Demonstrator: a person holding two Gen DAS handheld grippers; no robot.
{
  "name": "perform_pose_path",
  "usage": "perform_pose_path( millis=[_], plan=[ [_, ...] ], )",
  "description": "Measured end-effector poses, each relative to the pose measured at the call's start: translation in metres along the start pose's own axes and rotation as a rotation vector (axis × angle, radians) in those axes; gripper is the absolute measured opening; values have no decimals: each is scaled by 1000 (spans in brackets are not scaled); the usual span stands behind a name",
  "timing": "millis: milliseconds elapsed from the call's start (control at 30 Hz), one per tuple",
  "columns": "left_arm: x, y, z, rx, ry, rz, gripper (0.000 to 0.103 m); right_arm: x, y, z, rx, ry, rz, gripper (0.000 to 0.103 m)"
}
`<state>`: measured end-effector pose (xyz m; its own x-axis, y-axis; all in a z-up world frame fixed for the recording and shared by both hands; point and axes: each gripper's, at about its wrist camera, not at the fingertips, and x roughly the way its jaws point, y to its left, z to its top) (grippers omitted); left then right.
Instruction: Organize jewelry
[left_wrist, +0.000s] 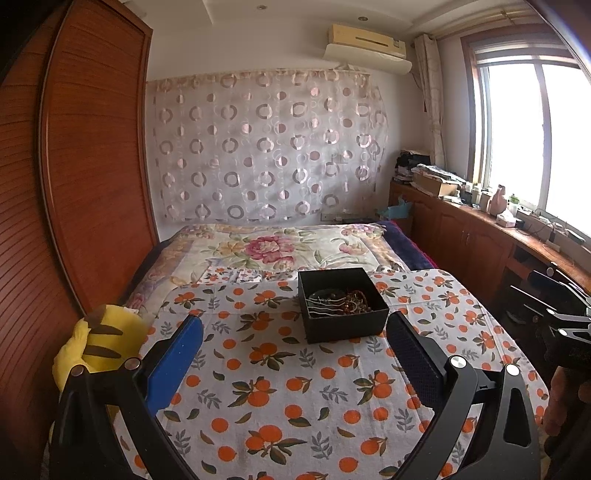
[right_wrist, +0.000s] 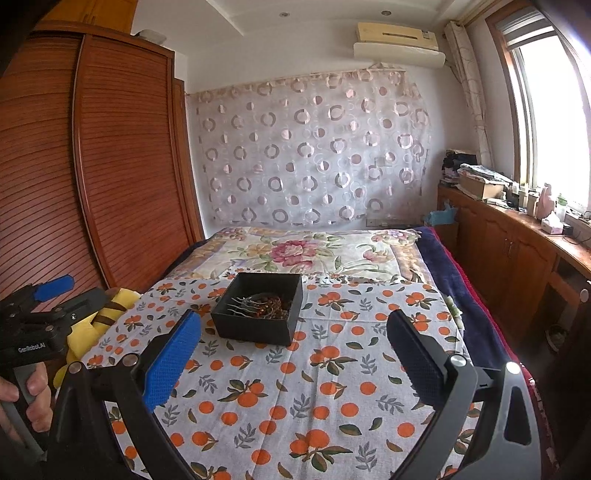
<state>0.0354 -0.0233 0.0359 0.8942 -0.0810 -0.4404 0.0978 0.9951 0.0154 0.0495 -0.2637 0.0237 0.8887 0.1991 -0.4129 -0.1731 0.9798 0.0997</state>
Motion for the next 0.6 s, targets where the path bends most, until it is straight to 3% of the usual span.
perform_pose_path(
  millis=[600],
  plan=[
    [-2,-8,1,-5,-7,-9,96,1,-1,-2,2,0,1,101]
  ],
)
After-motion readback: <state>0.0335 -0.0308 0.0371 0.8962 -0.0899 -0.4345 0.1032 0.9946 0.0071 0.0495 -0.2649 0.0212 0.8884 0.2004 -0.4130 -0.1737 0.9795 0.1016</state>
